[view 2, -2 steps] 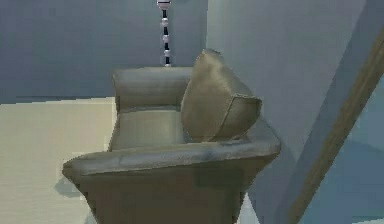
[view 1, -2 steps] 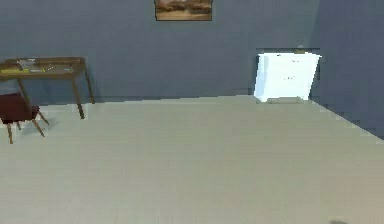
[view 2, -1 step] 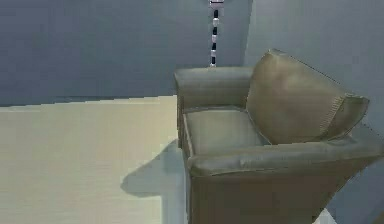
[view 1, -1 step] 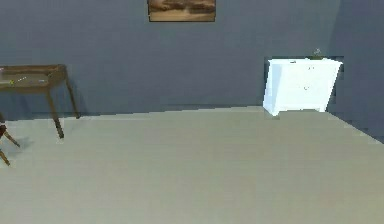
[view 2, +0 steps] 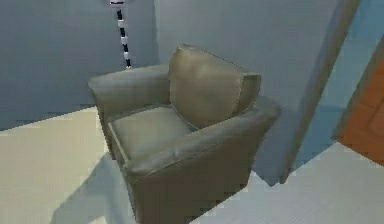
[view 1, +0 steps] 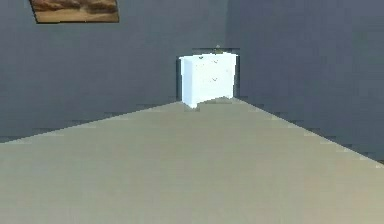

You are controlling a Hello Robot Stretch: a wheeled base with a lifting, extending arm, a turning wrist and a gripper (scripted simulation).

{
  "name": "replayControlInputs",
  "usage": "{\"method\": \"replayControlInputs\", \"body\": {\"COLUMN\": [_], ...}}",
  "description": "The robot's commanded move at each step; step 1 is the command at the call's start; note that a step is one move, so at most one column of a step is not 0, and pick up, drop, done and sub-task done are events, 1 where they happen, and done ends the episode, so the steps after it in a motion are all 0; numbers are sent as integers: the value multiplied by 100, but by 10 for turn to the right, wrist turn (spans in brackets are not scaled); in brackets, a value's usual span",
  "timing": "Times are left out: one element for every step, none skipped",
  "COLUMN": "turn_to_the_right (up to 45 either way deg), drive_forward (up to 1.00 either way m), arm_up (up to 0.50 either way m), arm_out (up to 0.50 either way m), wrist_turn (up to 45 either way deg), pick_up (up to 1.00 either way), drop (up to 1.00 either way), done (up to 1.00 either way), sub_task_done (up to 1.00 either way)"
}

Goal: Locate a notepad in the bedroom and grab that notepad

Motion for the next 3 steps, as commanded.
{"method": "replayControlInputs", "body": {"turn_to_the_right": [0,0,30], "drive_forward": [5,100,0], "arm_up": [0,0,0], "arm_out": [0,0,0], "wrist_turn": [0,0,0], "pick_up": [0,0,0], "drop": [0,0,0], "done": [0,0,0], "sub_task_done": [0,0,0]}}
